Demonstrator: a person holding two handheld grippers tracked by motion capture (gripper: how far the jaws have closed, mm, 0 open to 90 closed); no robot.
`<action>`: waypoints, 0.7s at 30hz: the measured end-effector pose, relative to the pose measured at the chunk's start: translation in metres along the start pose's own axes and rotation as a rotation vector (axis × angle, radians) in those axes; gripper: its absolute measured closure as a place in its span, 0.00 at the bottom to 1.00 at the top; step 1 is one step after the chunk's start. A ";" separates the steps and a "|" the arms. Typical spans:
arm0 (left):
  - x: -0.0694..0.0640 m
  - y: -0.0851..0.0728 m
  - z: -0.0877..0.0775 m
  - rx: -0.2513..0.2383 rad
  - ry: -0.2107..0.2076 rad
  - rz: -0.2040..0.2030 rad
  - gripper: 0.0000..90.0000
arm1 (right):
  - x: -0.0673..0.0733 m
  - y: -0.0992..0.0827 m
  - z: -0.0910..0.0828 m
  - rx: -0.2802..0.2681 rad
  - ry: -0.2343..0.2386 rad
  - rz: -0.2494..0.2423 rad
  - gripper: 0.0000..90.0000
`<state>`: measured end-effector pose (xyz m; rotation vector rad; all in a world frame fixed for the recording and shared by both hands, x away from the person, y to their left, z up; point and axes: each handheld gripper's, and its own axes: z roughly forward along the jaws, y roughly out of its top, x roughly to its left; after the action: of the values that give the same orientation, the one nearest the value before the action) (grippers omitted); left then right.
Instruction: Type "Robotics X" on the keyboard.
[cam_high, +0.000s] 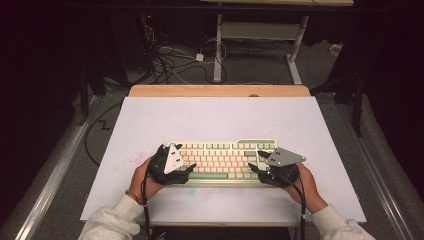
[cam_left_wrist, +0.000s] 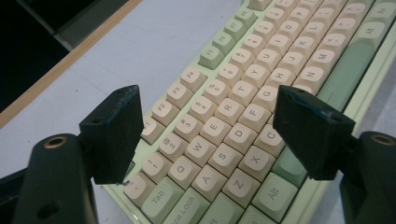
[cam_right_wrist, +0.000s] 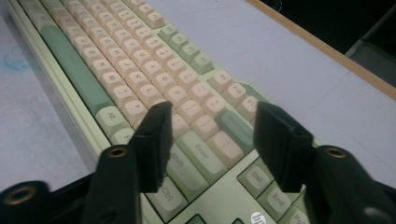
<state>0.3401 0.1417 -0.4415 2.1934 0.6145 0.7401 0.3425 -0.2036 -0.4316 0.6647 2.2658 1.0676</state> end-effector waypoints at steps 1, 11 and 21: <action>0.000 0.000 0.000 -0.002 -0.001 -0.001 0.26 | 0.000 0.000 0.000 -0.001 -0.008 0.002 0.41; -0.004 0.001 0.002 -0.004 -0.007 0.008 0.19 | 0.002 -0.001 0.004 -0.001 -0.046 0.009 0.19; -0.006 0.004 0.000 -0.015 0.001 0.028 0.19 | 0.004 0.002 0.002 -0.012 -0.063 0.009 0.17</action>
<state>0.3368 0.1351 -0.4404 2.1916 0.5781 0.7576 0.3415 -0.1991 -0.4326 0.6946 2.2030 1.0490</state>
